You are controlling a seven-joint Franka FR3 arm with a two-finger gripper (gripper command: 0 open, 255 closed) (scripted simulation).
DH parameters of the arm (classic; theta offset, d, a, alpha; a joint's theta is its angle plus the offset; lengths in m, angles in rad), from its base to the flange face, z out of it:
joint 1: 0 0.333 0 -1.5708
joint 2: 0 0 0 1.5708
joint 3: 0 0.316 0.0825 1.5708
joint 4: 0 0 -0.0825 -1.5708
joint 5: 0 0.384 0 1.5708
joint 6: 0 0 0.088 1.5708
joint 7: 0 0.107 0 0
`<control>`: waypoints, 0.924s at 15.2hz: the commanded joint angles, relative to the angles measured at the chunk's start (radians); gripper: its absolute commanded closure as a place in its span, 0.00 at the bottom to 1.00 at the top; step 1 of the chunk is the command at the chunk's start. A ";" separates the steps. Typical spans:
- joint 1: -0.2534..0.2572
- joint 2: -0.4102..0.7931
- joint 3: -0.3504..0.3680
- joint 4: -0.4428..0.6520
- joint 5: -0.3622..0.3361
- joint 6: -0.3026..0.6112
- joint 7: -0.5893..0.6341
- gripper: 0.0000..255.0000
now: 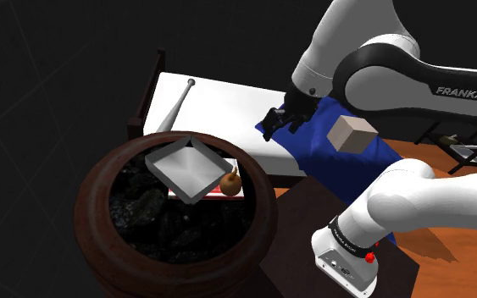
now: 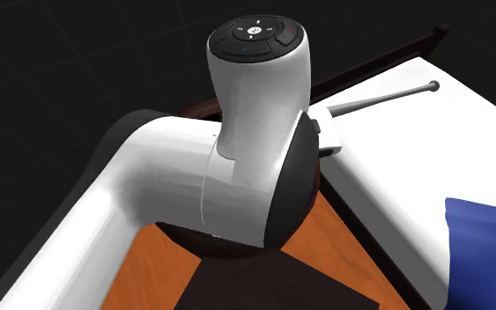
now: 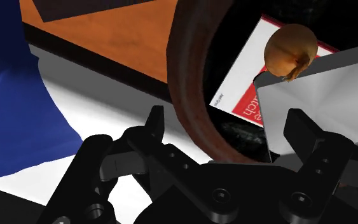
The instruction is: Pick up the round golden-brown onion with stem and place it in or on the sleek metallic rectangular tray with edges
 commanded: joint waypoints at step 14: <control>-0.171 0.391 0.507 -0.042 0.107 0.437 0.575 0.00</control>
